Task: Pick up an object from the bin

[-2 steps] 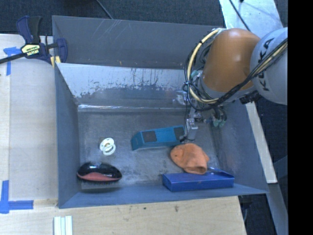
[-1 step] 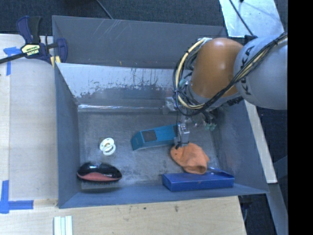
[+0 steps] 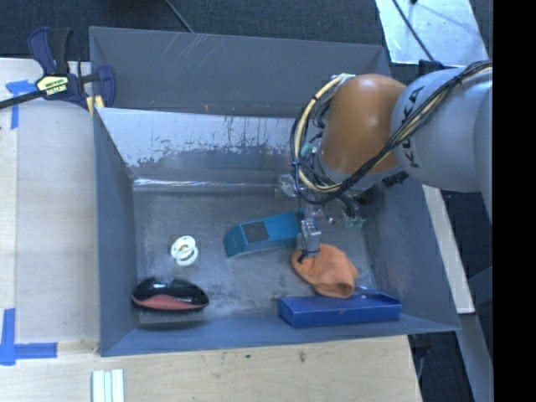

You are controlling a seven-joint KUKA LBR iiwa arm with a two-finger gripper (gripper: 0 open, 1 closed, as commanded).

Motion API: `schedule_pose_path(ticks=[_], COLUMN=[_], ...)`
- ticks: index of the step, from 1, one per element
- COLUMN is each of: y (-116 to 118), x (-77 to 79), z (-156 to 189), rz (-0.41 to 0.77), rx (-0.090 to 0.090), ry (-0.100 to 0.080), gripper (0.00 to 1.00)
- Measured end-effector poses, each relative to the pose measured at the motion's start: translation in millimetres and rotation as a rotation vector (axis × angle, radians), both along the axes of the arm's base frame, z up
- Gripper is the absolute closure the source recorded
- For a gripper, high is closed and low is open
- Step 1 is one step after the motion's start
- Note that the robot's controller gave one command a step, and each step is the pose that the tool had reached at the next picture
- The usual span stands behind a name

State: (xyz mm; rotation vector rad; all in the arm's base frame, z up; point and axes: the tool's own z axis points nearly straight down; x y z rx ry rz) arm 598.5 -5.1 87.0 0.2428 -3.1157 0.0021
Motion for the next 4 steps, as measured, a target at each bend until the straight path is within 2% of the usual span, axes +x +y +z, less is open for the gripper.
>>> schedule_pose_path(ticks=[1,2,3,4], y=[11,11,18,60], x=[-2.1,-2.0,-1.4,-12.3], z=[-3,-3,-2,-4], rz=[0.427,0.427,0.427,0.411], rx=[-0.004,-0.004,-0.015,-0.009], ry=[-0.009,-0.01,-0.017,-0.046], gripper=[1.0,1.0,1.0,1.0])
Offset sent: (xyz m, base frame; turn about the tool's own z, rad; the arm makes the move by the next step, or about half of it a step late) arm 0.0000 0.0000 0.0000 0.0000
